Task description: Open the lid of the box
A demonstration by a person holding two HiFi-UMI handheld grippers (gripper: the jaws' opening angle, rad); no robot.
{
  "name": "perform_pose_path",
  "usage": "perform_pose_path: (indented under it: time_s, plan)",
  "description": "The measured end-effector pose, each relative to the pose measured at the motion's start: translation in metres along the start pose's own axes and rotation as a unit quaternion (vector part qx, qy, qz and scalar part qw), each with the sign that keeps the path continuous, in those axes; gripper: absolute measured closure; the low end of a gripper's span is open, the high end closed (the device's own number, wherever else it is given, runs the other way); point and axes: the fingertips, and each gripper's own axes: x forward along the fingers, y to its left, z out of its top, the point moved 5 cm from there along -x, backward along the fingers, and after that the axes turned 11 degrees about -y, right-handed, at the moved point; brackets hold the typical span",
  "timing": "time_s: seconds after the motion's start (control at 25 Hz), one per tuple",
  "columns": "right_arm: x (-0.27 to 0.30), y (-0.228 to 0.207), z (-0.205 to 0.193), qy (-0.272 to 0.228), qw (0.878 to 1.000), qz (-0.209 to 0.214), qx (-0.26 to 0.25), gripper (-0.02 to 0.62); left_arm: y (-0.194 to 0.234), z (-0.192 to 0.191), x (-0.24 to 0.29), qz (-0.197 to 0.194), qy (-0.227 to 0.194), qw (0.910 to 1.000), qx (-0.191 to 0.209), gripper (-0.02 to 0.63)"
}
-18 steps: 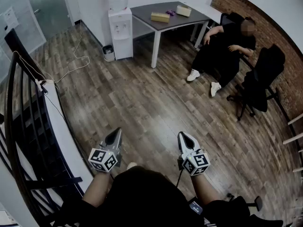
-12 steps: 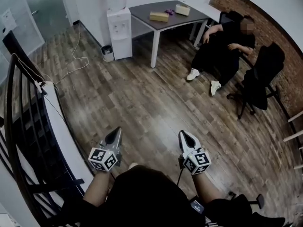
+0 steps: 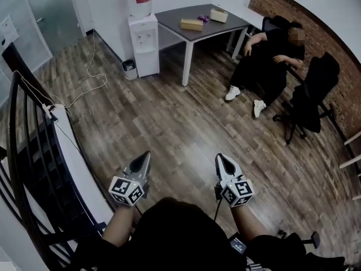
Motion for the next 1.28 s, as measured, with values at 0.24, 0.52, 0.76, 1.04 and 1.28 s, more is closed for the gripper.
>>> perform_pose_path:
  time_s: [0.24, 0.52, 0.76, 1.04, 1.28]
  plan:
    - [0.035, 0.02, -0.002, 0.0, 1.0, -0.014, 0.001, 0.594, 0.03, 0.008, -0.001, -0.002, -0.006, 1.0, 0.002, 0.606]
    - [0.072, 0.006, -0.005, 0.013, 1.0, -0.023, -0.006, 0.593, 0.061, 0.011, 0.023, 0.006, -0.006, 0.9999, -0.01, 0.606]
    - [0.115, -0.031, -0.004, 0.008, 1.0, 0.001, -0.006, 0.592, 0.078, 0.002, 0.071, 0.016, -0.006, 0.9998, -0.002, 0.606]
    - [0.169, -0.093, 0.012, -0.001, 1.0, 0.023, 0.003, 0.593, 0.088, 0.007, 0.146, 0.041, -0.02, 0.9989, 0.005, 0.606]
    - [0.205, -0.142, 0.025, -0.019, 0.999, 0.038, 0.014, 0.594, 0.098, 0.004, 0.209, 0.058, -0.039, 0.9975, -0.006, 0.606]
